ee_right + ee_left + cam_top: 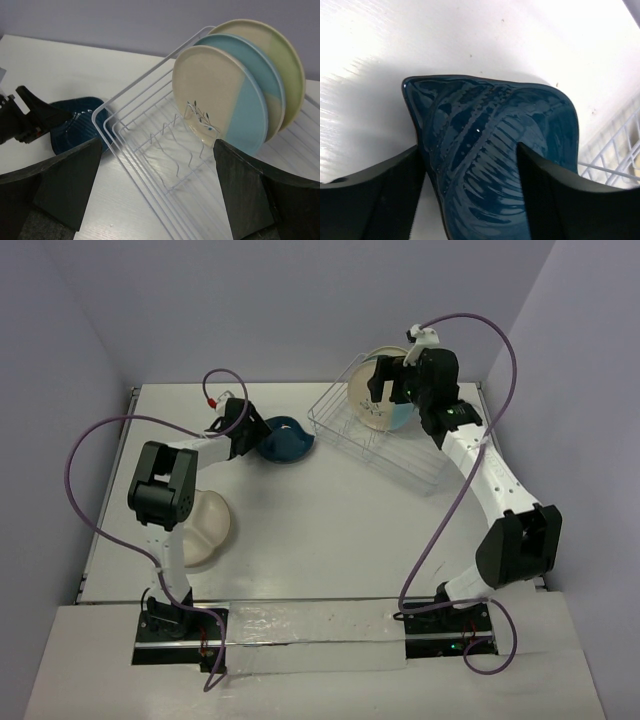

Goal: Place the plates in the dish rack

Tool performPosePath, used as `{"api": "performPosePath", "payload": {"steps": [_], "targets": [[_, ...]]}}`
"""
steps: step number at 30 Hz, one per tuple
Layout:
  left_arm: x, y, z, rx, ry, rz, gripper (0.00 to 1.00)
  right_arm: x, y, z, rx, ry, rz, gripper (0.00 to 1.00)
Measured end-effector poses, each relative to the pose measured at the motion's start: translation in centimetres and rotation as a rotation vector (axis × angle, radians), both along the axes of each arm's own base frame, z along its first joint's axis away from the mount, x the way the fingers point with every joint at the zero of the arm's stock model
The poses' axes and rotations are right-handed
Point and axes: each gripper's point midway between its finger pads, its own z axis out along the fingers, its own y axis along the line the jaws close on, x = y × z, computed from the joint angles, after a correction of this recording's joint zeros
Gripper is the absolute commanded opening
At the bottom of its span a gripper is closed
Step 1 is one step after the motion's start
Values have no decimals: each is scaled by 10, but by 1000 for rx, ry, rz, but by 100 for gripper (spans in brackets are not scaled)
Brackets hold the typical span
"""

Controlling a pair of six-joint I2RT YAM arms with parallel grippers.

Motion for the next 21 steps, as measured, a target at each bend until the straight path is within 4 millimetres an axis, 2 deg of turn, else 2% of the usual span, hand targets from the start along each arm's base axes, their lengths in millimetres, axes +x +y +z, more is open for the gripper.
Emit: {"api": "performPosePath", "payload": {"steps": [2,3,6,9,12,17,21], "targets": [[1,2,-2,10,2,10,60,-4,-4,8,9,-21,-22,100],[1,3,-4,16,3,16,51,-6,-6,11,12,-29,-30,100],[0,8,-6,38,11,33,39,-9,-11,16,14,-46,-58,100],[-1,12,-8,55,19,42,24,-9,-15,12,14,-41,-79,100],[-1,12,-9,50,20,50,1,-8,-19,7,10,-31,-106,100],[9,8,3,14,-29,63,0,-10,-22,10,14,-39,-121,100],[5,9,6,16,-43,70,0,-15,-21,14,18,-47,-112,100]]}}
